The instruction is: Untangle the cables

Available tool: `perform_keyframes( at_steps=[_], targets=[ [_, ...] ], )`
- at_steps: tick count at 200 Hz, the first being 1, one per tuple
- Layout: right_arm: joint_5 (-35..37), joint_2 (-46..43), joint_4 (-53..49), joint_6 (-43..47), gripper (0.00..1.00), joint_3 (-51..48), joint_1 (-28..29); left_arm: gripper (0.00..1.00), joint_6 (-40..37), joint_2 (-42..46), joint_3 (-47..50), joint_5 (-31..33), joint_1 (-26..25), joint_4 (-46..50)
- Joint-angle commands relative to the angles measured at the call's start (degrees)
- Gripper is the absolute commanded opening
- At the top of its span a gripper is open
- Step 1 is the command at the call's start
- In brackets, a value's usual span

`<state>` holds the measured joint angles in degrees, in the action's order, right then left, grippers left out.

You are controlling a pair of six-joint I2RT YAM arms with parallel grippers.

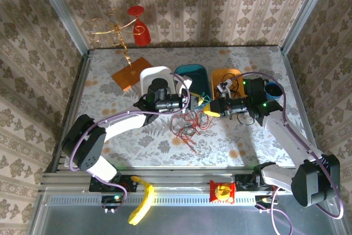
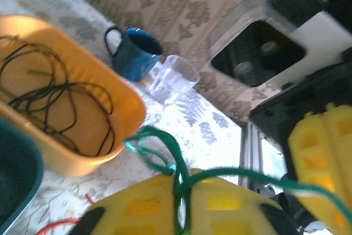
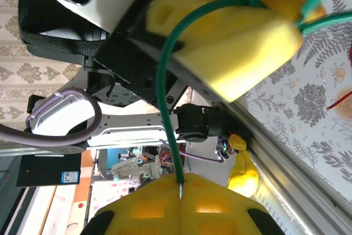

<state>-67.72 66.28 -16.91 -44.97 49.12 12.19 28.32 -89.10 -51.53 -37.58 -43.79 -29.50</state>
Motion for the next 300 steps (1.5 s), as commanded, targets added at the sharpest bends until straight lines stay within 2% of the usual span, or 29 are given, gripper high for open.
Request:
perform_keyframes(
  at_steps=[1, 50, 78, 83, 113, 137, 165, 172, 177, 193, 214, 252, 277, 300],
  targets=[
    [1.8, -2.0, -2.4, 1.2, 0.0, 1.9, -3.0, 0.04, -5.1, 3.2, -0.4, 8.8, -0.2, 8.4],
    [8.8, -3.8, -1.6, -0.6, 0.0, 2.3, -9.6, 0.0, -11.2, 4.7, -1.8, 8.1, -2.2, 19.7],
    [13.7, -4.7, -3.5, 0.9, 0.0, 3.4, -11.0, 0.0, -11.5, 3.9, -2.5, 1.2, -3.8, 20.5],
    [14.9, -4.8, -4.2, 1.3, 0.0, 3.7, -11.2, 0.0, -11.2, 3.8, -2.6, -1.5, -4.0, 20.0],
    [22.4, -4.6, -7.3, 4.2, 0.0, 5.5, -11.5, 0.0, -11.3, 3.0, -4.8, -8.4, -4.8, 21.3],
    [26.0, -2.7, -7.6, 4.3, 0.0, 6.3, -11.2, 0.0, -12.4, 2.9, -6.3, -10.9, -5.2, 22.8],
    [32.1, 0.1, -9.6, 7.0, 0.0, 8.1, -8.2, 0.0, -10.4, 3.7, -5.4, -12.3, -4.7, 18.6],
    [31.6, 0.4, -9.5, 7.9, 0.0, 8.4, -6.9, 0.0, -9.7, 4.0, -5.0, -12.6, -4.3, 17.2],
    [30.5, 0.5, -9.3, 8.8, 0.04, 8.5, -6.1, 0.0, -9.1, 4.3, -4.7, -12.6, -4.1, 16.4],
    [24.2, 0.6, -8.9, 10.8, 0.26, 8.2, -4.0, 0.0, -7.3, 5.3, -3.3, -13.0, -3.0, 13.5],
    [18.7, 0.0, -10.4, 11.1, 0.41, 5.7, -2.8, 0.0, -5.5, 7.2, -1.5, -12.7, -1.4, 10.6],
    [15.4, -6.0, -5.7, 6.3, 0.44, -3.1, -3.8, 0.0, -6.7, 11.9, 1.3, -6.9, 1.0, 10.5],
    [11.6, -8.6, 0.1, 2.5, 0.46, -5.9, -3.8, 0.0, -6.4, 13.1, 1.9, -5.8, 2.1, 10.1],
    [10.5, -8.4, 3.7, 0.6, 0.48, -5.8, -1.2, 0.0, -6.4, 13.3, 1.6, -5.7, 2.1, 9.9]
  ],
)
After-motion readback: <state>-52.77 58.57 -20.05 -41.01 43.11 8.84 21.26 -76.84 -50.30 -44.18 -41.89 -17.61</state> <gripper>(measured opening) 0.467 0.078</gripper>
